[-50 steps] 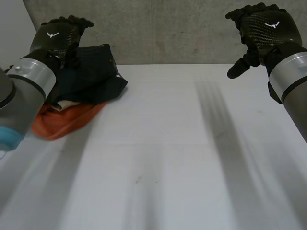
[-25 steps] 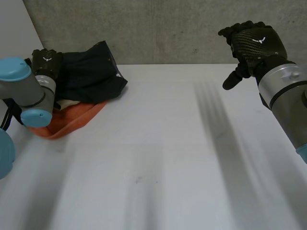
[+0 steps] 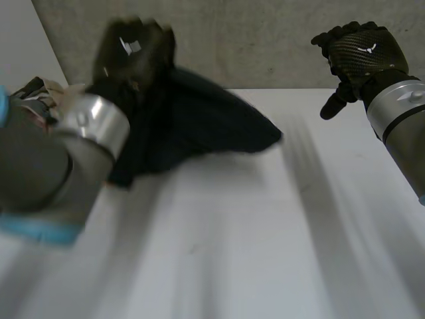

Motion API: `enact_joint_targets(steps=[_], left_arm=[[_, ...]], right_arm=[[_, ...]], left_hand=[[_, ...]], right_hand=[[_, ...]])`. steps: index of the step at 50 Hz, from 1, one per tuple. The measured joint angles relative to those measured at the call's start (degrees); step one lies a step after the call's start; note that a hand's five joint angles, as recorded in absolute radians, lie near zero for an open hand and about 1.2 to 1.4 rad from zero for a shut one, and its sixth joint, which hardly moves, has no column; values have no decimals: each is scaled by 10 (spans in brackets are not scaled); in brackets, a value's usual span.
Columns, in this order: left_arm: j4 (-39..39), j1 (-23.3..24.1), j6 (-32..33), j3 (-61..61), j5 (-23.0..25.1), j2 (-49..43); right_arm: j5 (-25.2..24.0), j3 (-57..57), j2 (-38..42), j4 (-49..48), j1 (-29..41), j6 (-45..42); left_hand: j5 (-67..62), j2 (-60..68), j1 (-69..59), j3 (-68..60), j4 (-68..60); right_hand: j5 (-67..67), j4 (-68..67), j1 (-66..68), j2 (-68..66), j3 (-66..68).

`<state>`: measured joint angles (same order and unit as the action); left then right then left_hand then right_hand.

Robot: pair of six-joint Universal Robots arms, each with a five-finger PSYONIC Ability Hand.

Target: Fold the laundry.

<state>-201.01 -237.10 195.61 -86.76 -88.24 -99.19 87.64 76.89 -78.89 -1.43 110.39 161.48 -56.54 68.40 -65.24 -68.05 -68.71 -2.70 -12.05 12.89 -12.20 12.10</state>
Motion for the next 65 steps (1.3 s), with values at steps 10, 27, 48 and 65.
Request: enact_joint_targets(steps=[10, 27, 48, 65], left_arm=[[-9, 61, 7, -241, 3, 26], [52, 9, 62, -255, -16, 183], [222, -167, -105, -355, 53, 163], [213, -136, -114, -339, 135, 58]], right_arm=[[-3, 22, 10, 65, -10, -55], [-21, 89, 34, 107, -3, -52], [-51, 194, 111, 55, 105, -23], [8, 238, 98, -118, 122, -38]], left_hand=[[416, -437, 438, 429, 436], [535, -553, 518, 543, 557], [535, -556, 524, 549, 561], [-5, -2, -10, 7, 5]], right_hand=[[0, 0, 0, 0, 0], [0, 0, 0, 0, 0], [0, 0, 0, 0, 0], [-517, -562, 483, -535, 542]])
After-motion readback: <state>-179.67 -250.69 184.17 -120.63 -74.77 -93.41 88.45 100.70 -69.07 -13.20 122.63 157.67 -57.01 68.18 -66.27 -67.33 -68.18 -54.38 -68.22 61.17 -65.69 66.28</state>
